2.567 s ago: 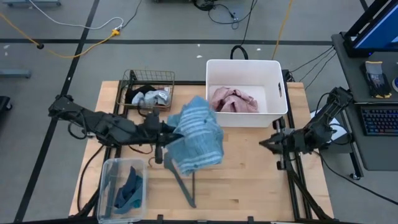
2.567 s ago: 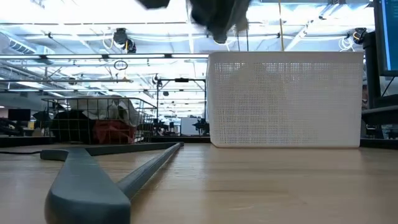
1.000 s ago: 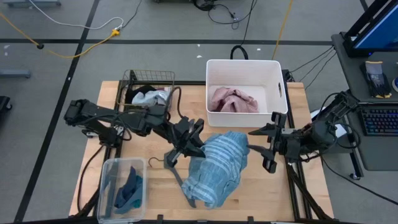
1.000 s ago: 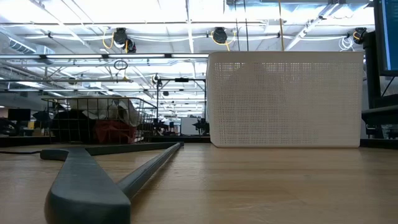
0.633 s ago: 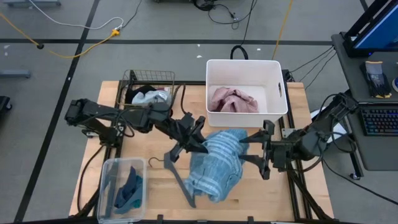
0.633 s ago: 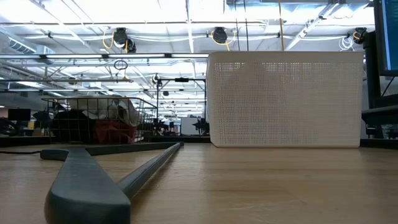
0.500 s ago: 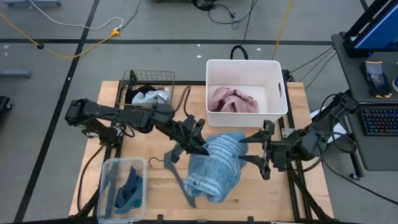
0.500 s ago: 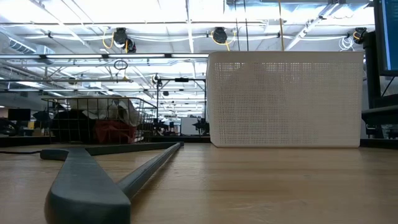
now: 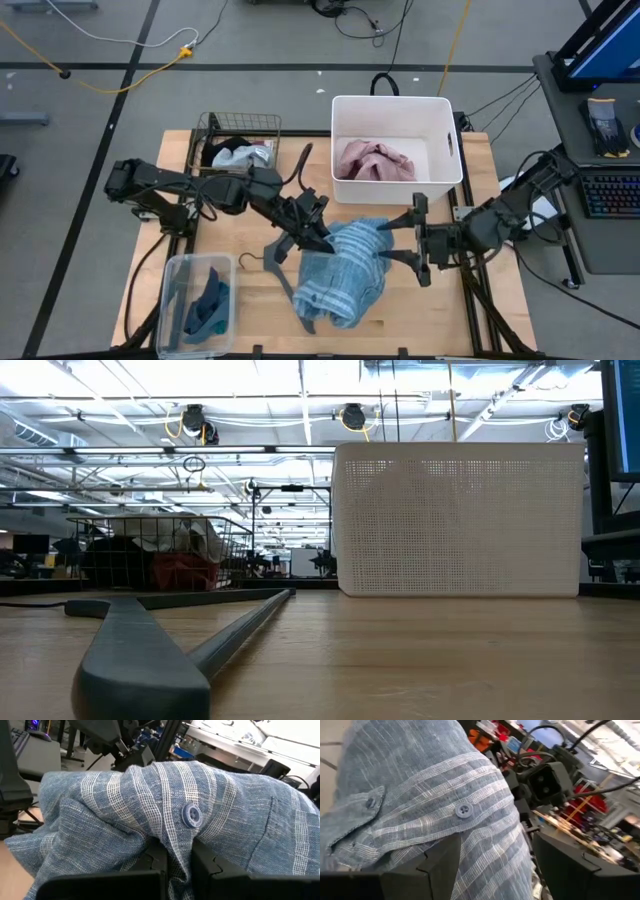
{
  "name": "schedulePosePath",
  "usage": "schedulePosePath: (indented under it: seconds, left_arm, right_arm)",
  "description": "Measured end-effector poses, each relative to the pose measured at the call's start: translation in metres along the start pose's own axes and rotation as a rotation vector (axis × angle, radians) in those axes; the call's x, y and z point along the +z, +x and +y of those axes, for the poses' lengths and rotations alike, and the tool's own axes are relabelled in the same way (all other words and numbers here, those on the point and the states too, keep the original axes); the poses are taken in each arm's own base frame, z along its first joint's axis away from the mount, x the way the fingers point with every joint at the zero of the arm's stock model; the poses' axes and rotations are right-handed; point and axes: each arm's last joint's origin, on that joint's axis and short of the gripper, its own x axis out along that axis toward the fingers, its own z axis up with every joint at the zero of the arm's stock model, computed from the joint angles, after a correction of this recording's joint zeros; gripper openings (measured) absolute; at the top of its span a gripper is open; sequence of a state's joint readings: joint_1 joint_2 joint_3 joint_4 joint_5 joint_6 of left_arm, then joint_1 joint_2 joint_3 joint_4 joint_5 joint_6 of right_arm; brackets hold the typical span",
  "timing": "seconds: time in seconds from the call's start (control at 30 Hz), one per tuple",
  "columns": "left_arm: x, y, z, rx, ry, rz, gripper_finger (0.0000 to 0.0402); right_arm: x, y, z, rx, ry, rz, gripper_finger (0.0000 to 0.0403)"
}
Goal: Pick & Place Cloths
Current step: Put the blue polo shirt into the white bin
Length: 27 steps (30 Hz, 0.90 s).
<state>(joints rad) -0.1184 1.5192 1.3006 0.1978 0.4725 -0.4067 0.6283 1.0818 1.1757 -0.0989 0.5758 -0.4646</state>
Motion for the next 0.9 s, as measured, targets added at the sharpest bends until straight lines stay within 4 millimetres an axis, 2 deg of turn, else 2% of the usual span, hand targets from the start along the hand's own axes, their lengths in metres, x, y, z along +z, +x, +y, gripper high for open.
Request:
schedulePosePath:
  seconds: [0.13,0.5,0.7,0.9]
  left_arm:
    - [-0.004,0.005,0.004,-0.002,-0.018,0.005,0.0028]
    - [-0.021,0.035,0.034,-0.142,-0.103,-0.044,0.0027]
    - [-0.030,0.042,0.040,-0.162,-0.132,-0.011,0.0027]
    - [-0.027,0.038,0.046,-0.170,-0.126,-0.007,0.0027]
  right_arm:
    - [-0.005,0.006,-0.007,0.051,0.023,-0.013,0.0245]
    - [-0.039,0.050,-0.010,0.178,0.044,0.123,0.0245]
    - [-0.041,0.055,-0.008,0.183,0.012,0.118,0.0237]
    - [-0.038,0.054,-0.010,0.174,0.005,0.087,0.0198]
